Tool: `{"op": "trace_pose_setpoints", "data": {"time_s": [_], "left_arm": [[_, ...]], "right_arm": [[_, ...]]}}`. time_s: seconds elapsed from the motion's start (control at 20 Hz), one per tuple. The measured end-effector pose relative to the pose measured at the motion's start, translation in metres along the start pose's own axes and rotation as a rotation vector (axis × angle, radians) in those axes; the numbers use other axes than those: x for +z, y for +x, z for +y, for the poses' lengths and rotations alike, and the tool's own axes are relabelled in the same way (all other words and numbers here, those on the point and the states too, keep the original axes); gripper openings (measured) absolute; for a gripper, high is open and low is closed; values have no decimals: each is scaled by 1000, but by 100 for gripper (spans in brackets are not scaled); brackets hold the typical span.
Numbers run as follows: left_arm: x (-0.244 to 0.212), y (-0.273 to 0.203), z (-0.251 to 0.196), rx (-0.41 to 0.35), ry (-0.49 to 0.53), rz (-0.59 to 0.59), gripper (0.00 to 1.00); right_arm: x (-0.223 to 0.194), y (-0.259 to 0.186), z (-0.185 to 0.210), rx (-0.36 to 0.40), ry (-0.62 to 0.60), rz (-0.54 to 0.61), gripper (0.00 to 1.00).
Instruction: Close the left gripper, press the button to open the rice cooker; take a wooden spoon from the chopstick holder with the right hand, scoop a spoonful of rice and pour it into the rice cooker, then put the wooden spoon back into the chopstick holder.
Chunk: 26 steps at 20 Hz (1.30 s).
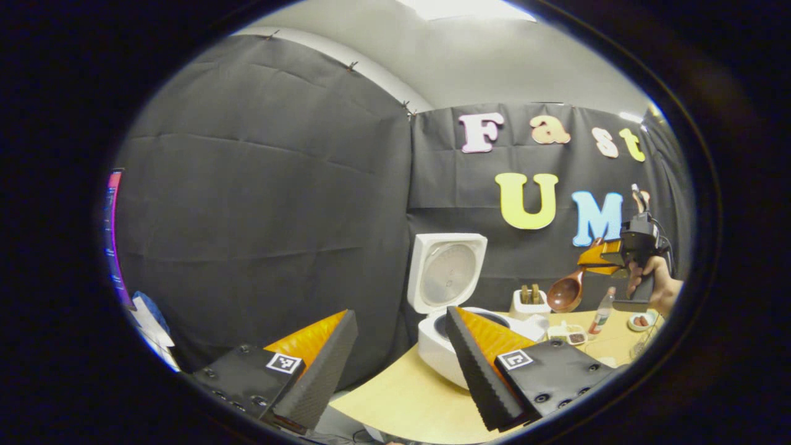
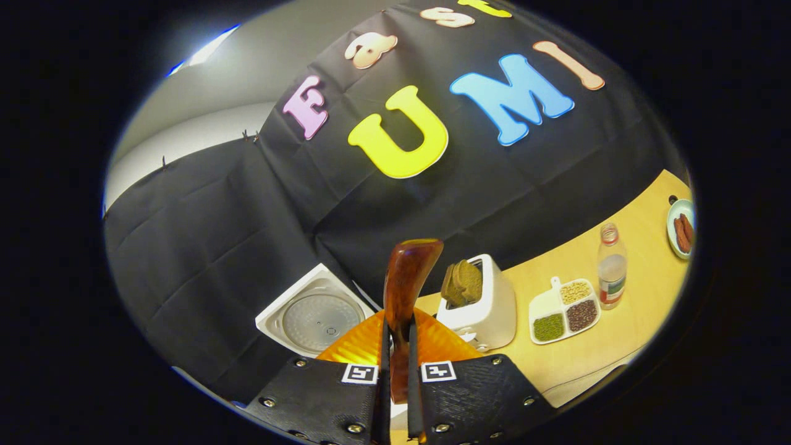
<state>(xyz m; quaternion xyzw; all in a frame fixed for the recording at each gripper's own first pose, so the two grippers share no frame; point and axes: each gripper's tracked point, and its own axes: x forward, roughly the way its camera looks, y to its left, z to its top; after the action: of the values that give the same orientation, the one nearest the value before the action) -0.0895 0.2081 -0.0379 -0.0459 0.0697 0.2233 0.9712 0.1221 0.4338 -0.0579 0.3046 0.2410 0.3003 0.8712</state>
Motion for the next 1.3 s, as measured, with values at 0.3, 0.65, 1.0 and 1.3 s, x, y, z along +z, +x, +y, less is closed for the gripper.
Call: {"op": "trace_pose_setpoints", "data": {"time_s": [0.3,0.65,1.0,1.3], "left_arm": [[19,4,-51,-75,16,-34,100],[31,3,-108,-151,15,-55,95],[35,-2,-166,-240,1,-56,99],[42,-2,-215,-312,16,-71,100]], "right_arm": [[46,-59,-55,-73,-3,-82,11],[84,-118,-121,-173,-2,-154,11],[105,-173,-182,-274,-10,-192,11],[121,-218,-232,-362,-10,-226,11]]}}
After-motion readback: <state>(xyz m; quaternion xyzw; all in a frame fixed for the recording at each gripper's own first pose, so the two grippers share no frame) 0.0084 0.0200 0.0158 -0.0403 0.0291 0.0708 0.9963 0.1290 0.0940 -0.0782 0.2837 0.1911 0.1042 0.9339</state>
